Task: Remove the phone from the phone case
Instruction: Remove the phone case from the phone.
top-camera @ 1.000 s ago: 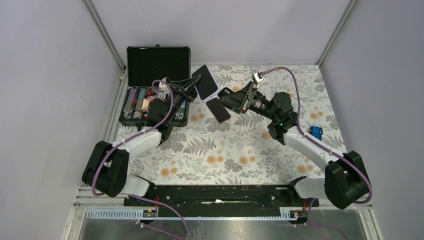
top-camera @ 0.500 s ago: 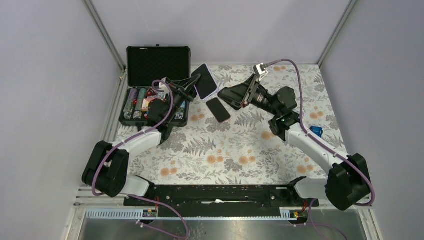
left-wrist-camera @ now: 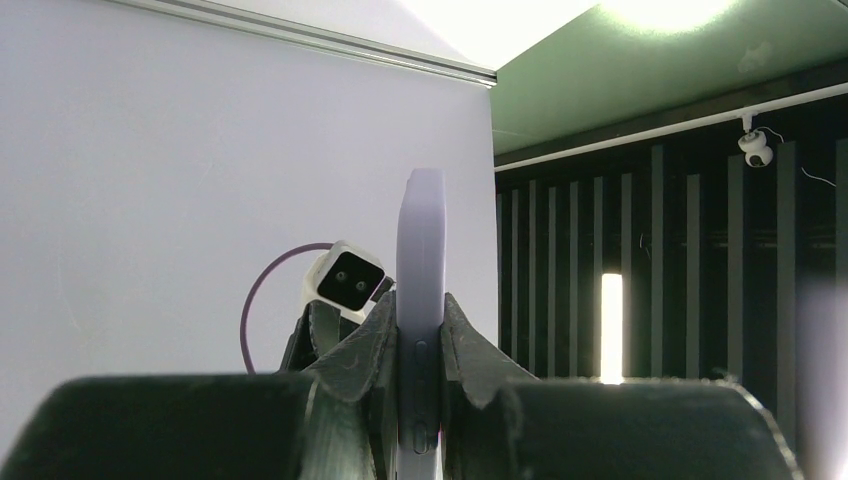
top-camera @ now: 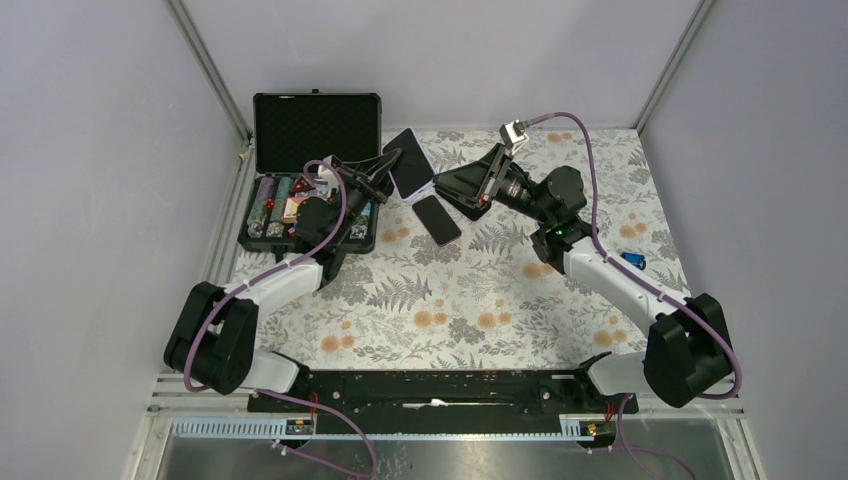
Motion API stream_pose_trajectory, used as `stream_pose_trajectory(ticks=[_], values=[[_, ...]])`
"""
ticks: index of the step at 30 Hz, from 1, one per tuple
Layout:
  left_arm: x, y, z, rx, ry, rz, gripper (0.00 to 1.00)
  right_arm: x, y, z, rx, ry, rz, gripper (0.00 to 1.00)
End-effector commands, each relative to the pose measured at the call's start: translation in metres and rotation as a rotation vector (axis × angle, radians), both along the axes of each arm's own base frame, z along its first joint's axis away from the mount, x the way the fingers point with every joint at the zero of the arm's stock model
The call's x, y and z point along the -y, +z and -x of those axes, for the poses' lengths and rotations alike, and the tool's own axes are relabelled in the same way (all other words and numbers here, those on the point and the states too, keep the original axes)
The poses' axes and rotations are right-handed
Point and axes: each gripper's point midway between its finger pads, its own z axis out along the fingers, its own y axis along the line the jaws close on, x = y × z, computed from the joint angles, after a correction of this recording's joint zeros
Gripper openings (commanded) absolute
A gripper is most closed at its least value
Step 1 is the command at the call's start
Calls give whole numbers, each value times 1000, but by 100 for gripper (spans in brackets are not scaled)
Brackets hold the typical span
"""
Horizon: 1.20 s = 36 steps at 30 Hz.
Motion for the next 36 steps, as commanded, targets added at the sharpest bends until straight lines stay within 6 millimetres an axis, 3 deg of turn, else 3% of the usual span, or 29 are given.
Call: stream_pose_trajectory(ticks=[1, 7, 15, 26, 30, 36], values=[[-13, 53, 24, 101, -39, 138, 0, -2, 20, 8, 65, 24, -38, 43], [-13, 51, 23, 97, -40, 141, 0, 0, 27, 10, 81, 27, -60, 49], [-12, 57, 25, 92, -55, 137, 0, -5, 17, 8, 56, 51, -48, 37], [-7, 73, 31, 60, -89, 109, 0, -10, 2, 9, 43, 113, -75, 0], [-7, 73, 32, 24, -116, 136, 0, -10, 8, 14, 61, 157, -130, 0], [-12, 88, 35, 55, -124, 193, 0, -11, -9, 13, 77, 135, -80, 0]])
